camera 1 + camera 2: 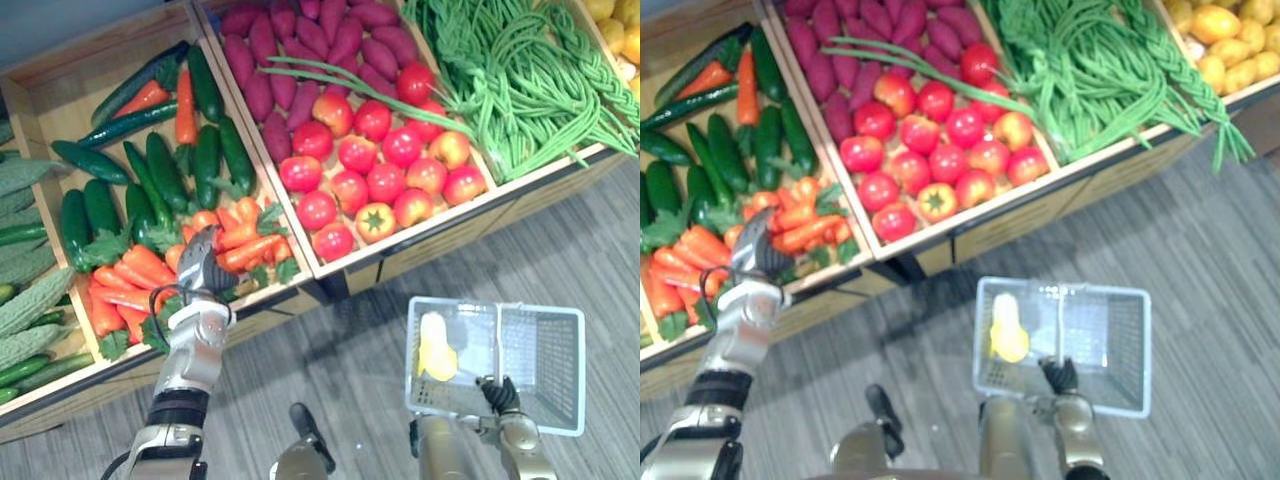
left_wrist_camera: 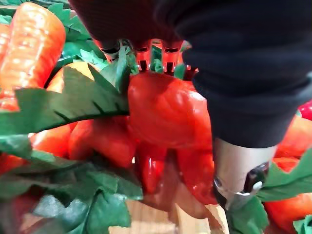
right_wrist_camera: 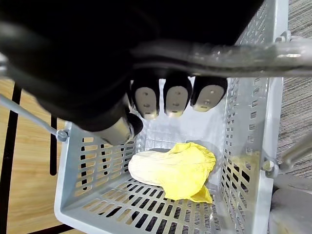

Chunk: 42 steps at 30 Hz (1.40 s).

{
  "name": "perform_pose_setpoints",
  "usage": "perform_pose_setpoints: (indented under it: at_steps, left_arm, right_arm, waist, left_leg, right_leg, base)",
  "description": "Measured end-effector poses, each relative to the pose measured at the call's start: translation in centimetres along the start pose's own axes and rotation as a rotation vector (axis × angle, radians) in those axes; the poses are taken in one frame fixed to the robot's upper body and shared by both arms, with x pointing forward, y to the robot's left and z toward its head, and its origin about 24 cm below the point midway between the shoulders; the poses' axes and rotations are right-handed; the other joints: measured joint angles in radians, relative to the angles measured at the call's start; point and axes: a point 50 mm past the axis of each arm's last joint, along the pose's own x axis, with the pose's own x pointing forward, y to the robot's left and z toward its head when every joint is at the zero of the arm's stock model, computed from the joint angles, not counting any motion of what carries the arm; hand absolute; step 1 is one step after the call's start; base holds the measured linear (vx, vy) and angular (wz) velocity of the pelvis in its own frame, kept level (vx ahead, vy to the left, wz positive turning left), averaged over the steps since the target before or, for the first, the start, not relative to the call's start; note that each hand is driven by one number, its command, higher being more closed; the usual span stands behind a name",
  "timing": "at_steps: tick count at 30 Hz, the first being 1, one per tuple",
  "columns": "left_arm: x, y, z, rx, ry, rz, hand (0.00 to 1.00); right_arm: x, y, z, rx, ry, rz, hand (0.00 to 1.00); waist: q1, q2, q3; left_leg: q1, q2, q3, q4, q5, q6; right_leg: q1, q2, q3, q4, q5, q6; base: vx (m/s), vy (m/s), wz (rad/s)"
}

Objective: Pick vegetable in the basket

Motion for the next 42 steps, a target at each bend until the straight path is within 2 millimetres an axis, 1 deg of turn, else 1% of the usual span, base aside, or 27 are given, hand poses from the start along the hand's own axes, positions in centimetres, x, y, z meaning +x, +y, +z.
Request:
perform_pose_setpoints:
  at_steps: [5,8,12,16,20,22,26,29,32,33,35,37,39,42]
  left_arm:
    - [1.3,1.4,0.1,0.005,-0.006,0.069,1.0]
    - [1.7,1.6,0.2,0.007,-0.005,0.074,1.0]
    - [1.4,0.9,0.0,0.011,0.002,0.021,1.0]
    - [1.2,0.7,-0.2,0.016,0.004,0.007,1.0]
    - [0.5,0.8,0.1,0.017,-0.026,0.008,1.0]
    - [0.0,0.9,0.6,0.015,-0.058,0.008,1.0]
    - [-0.2,1.6,1.9,-0.014,-0.107,0.048,1.0]
    - [-0.6,2.0,1.9,-0.017,-0.114,0.067,1.0]
    - [-0.6,3.0,2.3,-0.03,-0.13,0.112,1.0]
    - [-0.7,3.6,2.3,-0.034,-0.136,0.138,1.0]
    - [-1.1,4.1,2.2,-0.035,-0.142,0.162,1.0]
    - [-1.5,4.3,2.3,-0.029,-0.153,0.168,1.0]
    - [-2.0,4.5,2.5,-0.029,-0.176,0.177,1.0]
    - [-2.6,4.9,3.1,-0.025,-0.233,0.182,1.0]
  right_arm:
    - [0.0,0.1,0.2,-0.001,-0.01,-0.003,1.0]
    - [0.0,0.1,0.2,-0.002,-0.011,-0.002,1.0]
    - [0.0,0.2,0.2,-0.006,-0.012,0.004,1.0]
    - [0.0,0.5,0.2,-0.013,-0.012,0.014,1.0]
    - [-0.1,0.5,0.1,-0.015,-0.01,0.017,1.0]
    - [-0.1,0.5,-0.1,-0.015,-0.002,0.016,1.0]
    - [-0.4,0.4,-0.7,-0.016,0.014,0.013,1.0]
    - [-0.5,0.3,-1.0,-0.017,0.024,0.012,1.0]
    - [-0.7,-0.2,-1.4,-0.001,0.042,-0.009,1.0]
    - [-0.8,-0.4,-1.7,0.003,0.05,-0.017,1.0]
    - [-0.9,-0.6,-2.1,0.007,0.065,-0.026,1.0]
    - [-1.1,-0.9,-2.6,0.01,0.087,-0.037,1.0]
    - [-1.3,-1.4,-3.3,-0.012,0.117,-0.052,1.0]
    - [-1.3,-2.5,-3.6,-0.073,0.125,-0.064,1.0]
  waist:
    - [0.0,-0.003,0.002]
    - [-0.001,-0.004,0.003]
    - [-0.003,-0.011,0.006]
    - [-0.004,-0.018,0.012]
    - [-0.005,-0.021,0.014]
    - [-0.004,-0.021,0.014]
    - [-0.003,-0.023,0.013]
    - [0.0,-0.024,0.012]
    - [-0.001,-0.024,0.011]
    - [0.001,-0.026,0.005]
    - [0.001,-0.023,-0.005]
    - [0.001,-0.021,-0.031]
    - [-0.001,-0.022,-0.066]
    - [-0.004,-0.023,-0.095]
  left_leg:
    - [0.0,0.0,0.019,0.002,0.0,0.0]
    - [0.0,-0.001,0.022,0.002,0.0,0.0]
    - [0.002,0.0,0.022,0.004,0.0,0.0]
    - [0.02,0.0,0.02,0.003,-0.001,0.001]
    - [0.028,0.0,0.017,0.004,-0.001,0.002]
    - [0.039,0.001,0.014,0.004,-0.001,0.002]
    - [0.058,0.002,-0.01,0.005,-0.002,0.002]
    - [0.072,-0.002,-0.012,0.006,-0.003,0.005]
    - [0.074,-0.001,-0.036,0.015,-0.003,0.006]
    - [0.076,-0.001,-0.039,0.017,-0.003,0.006]
    - [0.087,-0.002,-0.041,0.016,-0.003,0.006]
    - [0.093,-0.003,-0.047,0.013,-0.003,0.006]
    - [0.097,-0.008,-0.063,0.003,-0.001,0.006]
    - [0.108,-0.014,-0.065,-0.002,-0.001,0.006]
  right_leg:
    - [-0.009,0.002,0.018,-0.005,0.011,0.001]
    - [-0.008,0.002,0.021,-0.009,0.016,0.002]
    - [-0.004,0.002,0.022,-0.012,0.018,0.005]
    - [0.019,0.001,0.021,-0.02,0.019,0.006]
    - [0.03,0.0,0.017,-0.022,0.019,0.006]
    - [0.045,-0.001,0.009,-0.024,0.019,0.006]
    - [0.08,-0.005,-0.013,-0.025,0.018,0.006]
    - [0.098,-0.01,-0.017,-0.026,0.018,0.006]
    - [0.118,-0.015,-0.035,-0.028,0.018,0.006]
    - [0.122,-0.016,-0.038,-0.028,0.018,0.006]
    - [0.138,-0.017,-0.041,-0.035,0.018,0.006]
    - [0.149,-0.017,-0.045,-0.041,0.018,0.006]
    - [0.158,-0.016,-0.053,-0.048,0.018,0.006]
    - [0.173,-0.019,-0.056,-0.059,0.018,0.007]
  base:
    - [-0.02,-0.006,-0.09]
    - [-0.01,-0.001,-0.02]
    - [0.0,0.0,0.0]
    - [0.0,0.0,0.0]
    - [0.0,0.0,0.01]
    - [0.01,-0.002,0.06]
    - [-0.01,0.002,0.15]
    - [-0.02,0.008,0.06]
    - [-0.02,0.004,0.15]
    - [-0.01,-0.001,0.13]
    - [0.0,0.001,0.05]
    - [0.01,0.003,0.05]
    - [0.02,0.0,0.1]
    - [0.02,0.007,0.06]
